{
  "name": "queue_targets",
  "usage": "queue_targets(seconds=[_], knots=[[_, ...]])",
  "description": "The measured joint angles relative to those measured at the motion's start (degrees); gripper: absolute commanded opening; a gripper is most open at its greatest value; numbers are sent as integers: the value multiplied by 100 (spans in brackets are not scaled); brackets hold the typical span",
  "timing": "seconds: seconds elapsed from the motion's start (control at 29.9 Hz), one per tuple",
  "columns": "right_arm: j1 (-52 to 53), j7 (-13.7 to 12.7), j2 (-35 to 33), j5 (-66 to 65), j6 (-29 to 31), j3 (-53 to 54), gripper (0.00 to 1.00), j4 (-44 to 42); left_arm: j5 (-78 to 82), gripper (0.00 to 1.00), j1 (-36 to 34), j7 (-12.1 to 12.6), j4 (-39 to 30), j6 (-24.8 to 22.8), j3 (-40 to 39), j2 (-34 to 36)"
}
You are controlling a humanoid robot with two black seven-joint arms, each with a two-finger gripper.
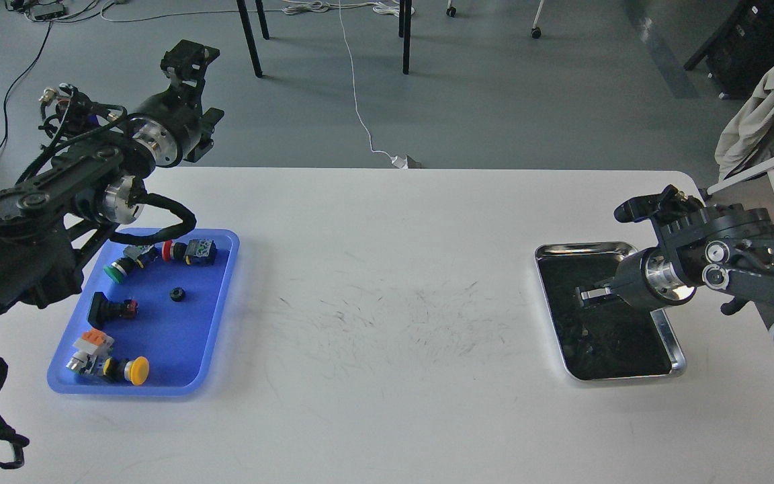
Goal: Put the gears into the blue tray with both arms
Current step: 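Carry the black part toward the table center and release it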
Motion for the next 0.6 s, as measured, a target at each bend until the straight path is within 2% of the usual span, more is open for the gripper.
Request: queue_targets(seconds=[0.2,0.3,0.43,0.6], knots=[[506,91,170,580,-69,61,1,363,0,100,0,0,0,-8,-4,7],[707,120,596,1086,-422,65,1,455,0,100,0,6,1,-8,-13,17],[743,150,1508,1326,-1030,14,1,309,0,100,-5,9,2,-8,-16,43],[680,254,2790,1713,-1617,6,1,-500,0,100,-10,10,2,-6,-17,67]])
